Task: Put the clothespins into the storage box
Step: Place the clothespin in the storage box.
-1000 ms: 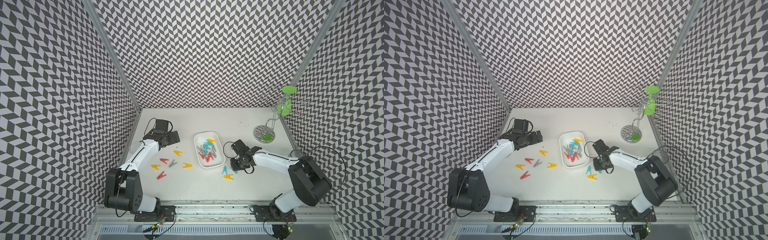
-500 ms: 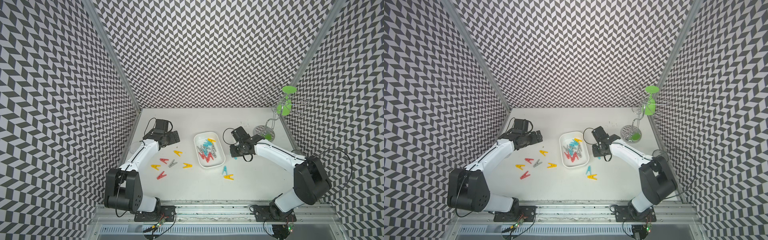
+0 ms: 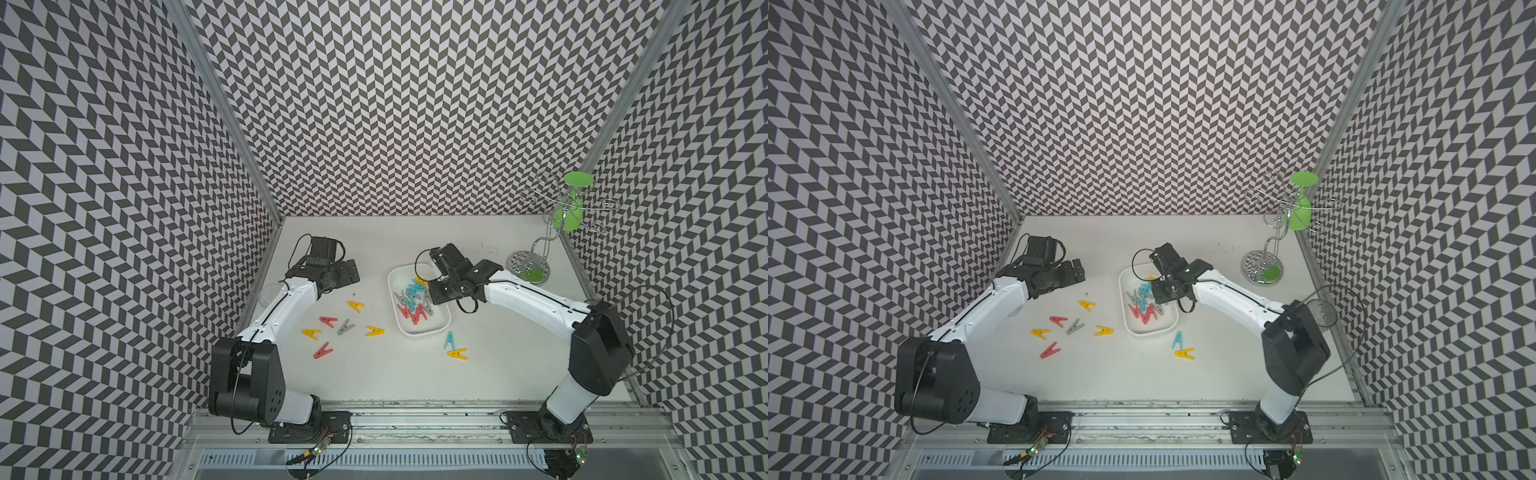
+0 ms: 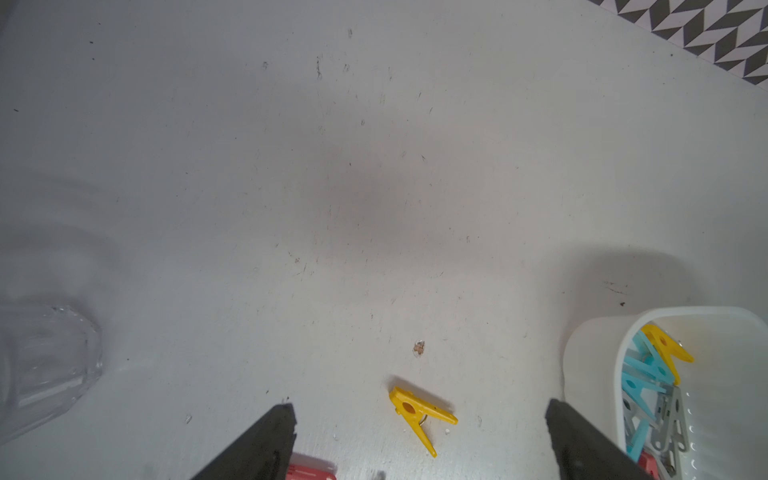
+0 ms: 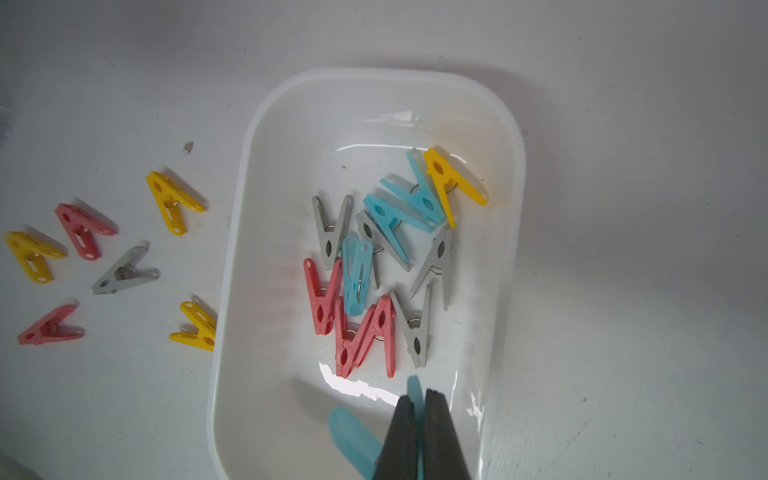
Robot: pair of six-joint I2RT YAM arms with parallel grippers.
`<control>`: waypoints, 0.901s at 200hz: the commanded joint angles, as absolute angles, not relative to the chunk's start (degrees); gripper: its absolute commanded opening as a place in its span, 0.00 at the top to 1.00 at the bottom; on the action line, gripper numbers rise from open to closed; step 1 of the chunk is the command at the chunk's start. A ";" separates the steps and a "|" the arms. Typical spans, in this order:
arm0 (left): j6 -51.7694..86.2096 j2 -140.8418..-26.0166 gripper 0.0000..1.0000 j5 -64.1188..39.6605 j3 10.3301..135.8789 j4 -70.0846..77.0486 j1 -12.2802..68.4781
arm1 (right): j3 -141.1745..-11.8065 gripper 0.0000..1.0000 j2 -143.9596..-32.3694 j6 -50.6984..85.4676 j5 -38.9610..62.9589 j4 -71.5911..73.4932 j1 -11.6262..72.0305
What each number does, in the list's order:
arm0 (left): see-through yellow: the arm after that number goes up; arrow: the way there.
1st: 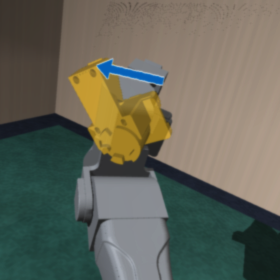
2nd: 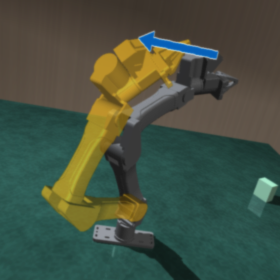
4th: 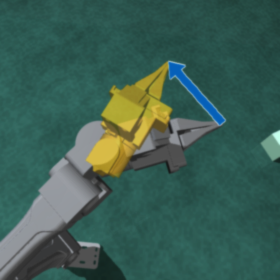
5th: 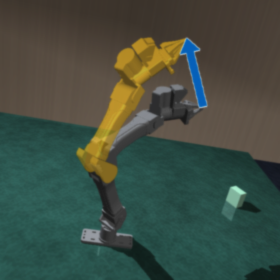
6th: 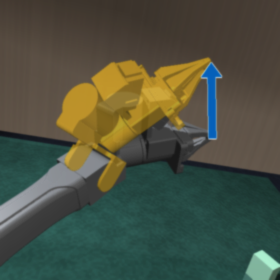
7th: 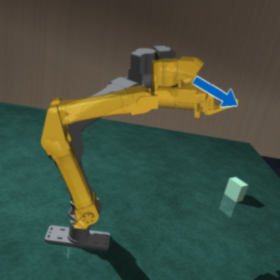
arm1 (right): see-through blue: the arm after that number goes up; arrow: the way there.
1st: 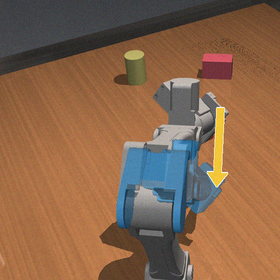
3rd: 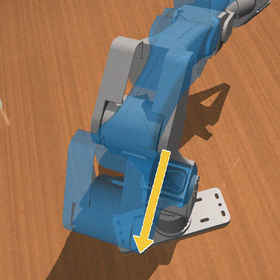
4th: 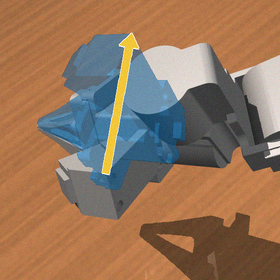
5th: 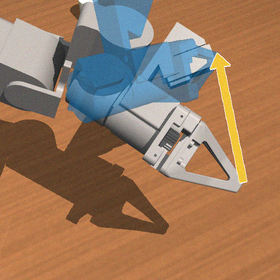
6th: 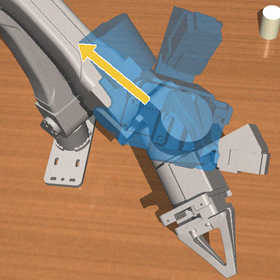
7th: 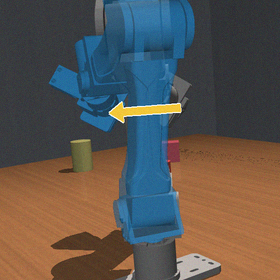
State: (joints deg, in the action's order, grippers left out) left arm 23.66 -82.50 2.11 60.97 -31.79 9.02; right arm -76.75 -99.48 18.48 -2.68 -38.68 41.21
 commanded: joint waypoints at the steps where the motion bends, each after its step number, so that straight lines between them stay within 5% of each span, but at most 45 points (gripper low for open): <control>1: 23.73 -82.57 0.02 2.55 61.13 -31.55 9.49 | -78.73 0.97 -103.07 20.15 -3.11 -36.15 41.96; 114: 23.55 -81.43 0.02 2.72 59.52 -31.08 9.40 | -81.70 0.96 -114.10 20.57 -14.27 -36.53 42.19; 180: 23.29 -81.56 0.02 2.72 59.66 -31.03 9.14 | -84.73 0.82 -114.05 20.51 -14.16 -39.03 42.19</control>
State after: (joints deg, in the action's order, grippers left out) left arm 23.64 -82.48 2.15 59.64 -31.70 9.02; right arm -82.72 -115.00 20.21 -13.13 -38.33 42.15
